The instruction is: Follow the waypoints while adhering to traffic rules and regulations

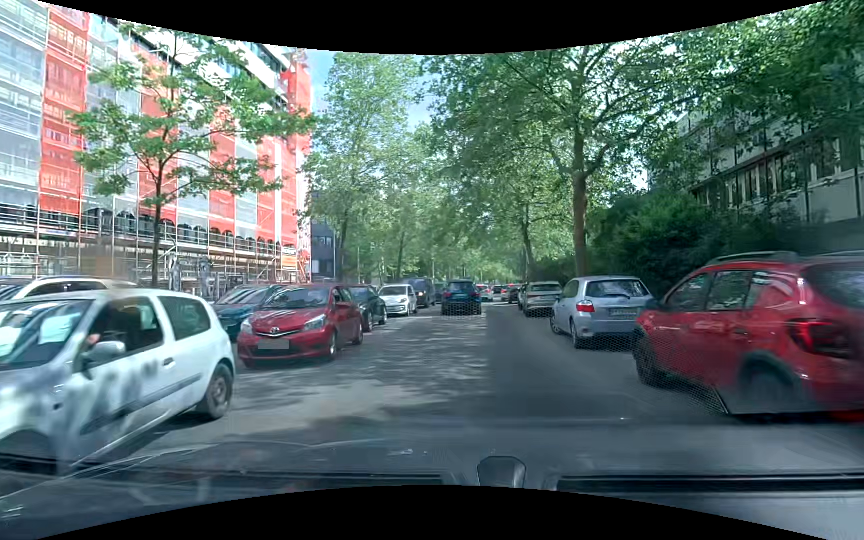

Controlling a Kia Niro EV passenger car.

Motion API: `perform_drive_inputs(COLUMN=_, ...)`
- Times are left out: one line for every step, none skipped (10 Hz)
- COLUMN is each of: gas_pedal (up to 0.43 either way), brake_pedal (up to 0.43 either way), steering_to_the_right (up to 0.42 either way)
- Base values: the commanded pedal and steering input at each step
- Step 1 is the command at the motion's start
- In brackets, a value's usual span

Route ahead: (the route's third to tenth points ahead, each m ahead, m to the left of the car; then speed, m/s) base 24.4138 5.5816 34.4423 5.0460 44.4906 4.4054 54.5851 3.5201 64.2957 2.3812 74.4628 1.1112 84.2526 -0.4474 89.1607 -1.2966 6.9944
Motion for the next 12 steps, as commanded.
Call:
perform_drive_inputs(gas_pedal=0.0, brake_pedal=0.0, steering_to_the_right=0.009)
perform_drive_inputs(gas_pedal=0.0, brake_pedal=0.0, steering_to_the_right=0.009)
perform_drive_inputs(gas_pedal=0.0, brake_pedal=0.0, steering_to_the_right=0.009)
perform_drive_inputs(gas_pedal=0.0, brake_pedal=0.0, steering_to_the_right=0.009)
perform_drive_inputs(gas_pedal=0.0, brake_pedal=0.0, steering_to_the_right=0.009)
perform_drive_inputs(gas_pedal=0.0, brake_pedal=0.0, steering_to_the_right=0.009)
perform_drive_inputs(gas_pedal=0.0, brake_pedal=0.0, steering_to_the_right=0.009)
perform_drive_inputs(gas_pedal=0.0, brake_pedal=0.0, steering_to_the_right=0.008)
perform_drive_inputs(gas_pedal=0.0, brake_pedal=0.0, steering_to_the_right=0.008)
perform_drive_inputs(gas_pedal=0.0, brake_pedal=0.0, steering_to_the_right=0.008)
perform_drive_inputs(gas_pedal=0.0, brake_pedal=0.0, steering_to_the_right=0.008)
perform_drive_inputs(gas_pedal=0.0, brake_pedal=0.0, steering_to_the_right=0.008)
